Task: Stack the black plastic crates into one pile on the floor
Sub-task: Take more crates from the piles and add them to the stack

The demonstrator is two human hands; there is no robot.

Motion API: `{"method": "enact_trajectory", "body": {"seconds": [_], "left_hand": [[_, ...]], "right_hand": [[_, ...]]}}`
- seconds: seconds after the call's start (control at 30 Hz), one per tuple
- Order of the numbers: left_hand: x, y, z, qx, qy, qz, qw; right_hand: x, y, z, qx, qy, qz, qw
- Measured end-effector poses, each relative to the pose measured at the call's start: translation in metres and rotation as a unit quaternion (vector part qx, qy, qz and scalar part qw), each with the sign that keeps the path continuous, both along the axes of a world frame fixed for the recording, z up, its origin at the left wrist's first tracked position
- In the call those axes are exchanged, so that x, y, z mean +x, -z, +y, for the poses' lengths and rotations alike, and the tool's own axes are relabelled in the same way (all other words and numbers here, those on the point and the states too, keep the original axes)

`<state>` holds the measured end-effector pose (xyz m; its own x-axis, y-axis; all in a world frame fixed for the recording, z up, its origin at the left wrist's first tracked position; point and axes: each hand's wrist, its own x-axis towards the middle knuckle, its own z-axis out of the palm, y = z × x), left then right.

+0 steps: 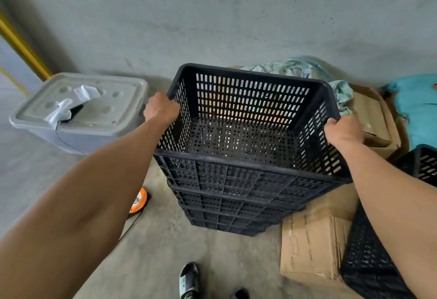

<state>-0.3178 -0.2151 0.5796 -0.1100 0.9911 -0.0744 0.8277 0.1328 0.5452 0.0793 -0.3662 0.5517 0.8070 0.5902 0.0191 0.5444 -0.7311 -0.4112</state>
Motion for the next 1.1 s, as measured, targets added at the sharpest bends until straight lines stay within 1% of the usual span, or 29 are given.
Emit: {"method": "enact_trajectory", "body": {"seconds": [0.2, 0.4, 0.67, 0.8, 1.1], "left_hand": [[0.0, 0.003, 0.006, 0.004, 0.006, 0.03, 1.0], [0.001, 0.009, 0.007, -0.004, 0.018, 0.069, 0.997], [0.002, 0.018, 0.008, 0.009, 0.002, 0.083, 0.997], [-0.002, 0.013, 0.012, 0.018, 0.013, 0.099, 0.995], [-0.01, 0.016, 0.009, 0.019, 0.028, 0.098, 0.995]], "right_hand": [[0.001, -0.002, 0.002, 0.003, -0.004, 0.019, 1.0], [0.001, -0.004, -0.003, -0.01, -0.051, 0.017, 0.999], [-0.001, -0.003, -0.002, -0.021, -0.056, 0.001, 0.998], [-0.006, 0.0, -0.002, -0.034, -0.051, 0.009, 0.998], [-0.011, 0.002, -0.007, -0.035, -0.048, 0.003, 0.998]]}}
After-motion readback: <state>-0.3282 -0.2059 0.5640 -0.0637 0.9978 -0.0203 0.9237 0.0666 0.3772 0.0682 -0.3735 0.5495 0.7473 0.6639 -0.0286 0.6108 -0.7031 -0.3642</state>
